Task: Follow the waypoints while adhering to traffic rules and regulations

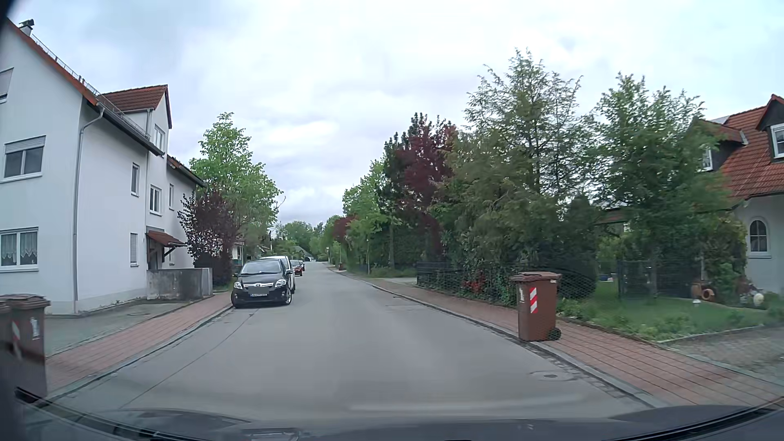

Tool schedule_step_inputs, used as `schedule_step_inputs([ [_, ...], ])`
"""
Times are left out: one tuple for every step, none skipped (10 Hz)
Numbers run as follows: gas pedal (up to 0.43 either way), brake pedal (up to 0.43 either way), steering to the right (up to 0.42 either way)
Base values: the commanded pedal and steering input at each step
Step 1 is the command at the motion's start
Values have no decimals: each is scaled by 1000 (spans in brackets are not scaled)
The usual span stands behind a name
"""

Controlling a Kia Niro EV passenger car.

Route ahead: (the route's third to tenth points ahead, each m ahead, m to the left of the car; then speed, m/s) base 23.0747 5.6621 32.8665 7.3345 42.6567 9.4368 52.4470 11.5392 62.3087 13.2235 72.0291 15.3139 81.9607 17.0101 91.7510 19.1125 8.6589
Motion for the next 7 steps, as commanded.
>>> schedule_step_inputs([
  [197, 6, -63],
  [197, 6, -62],
  [197, 6, -60],
  [197, 6, -60],
  [197, 6, -59],
  [197, 6, -58],
  [197, 6, -55],
])
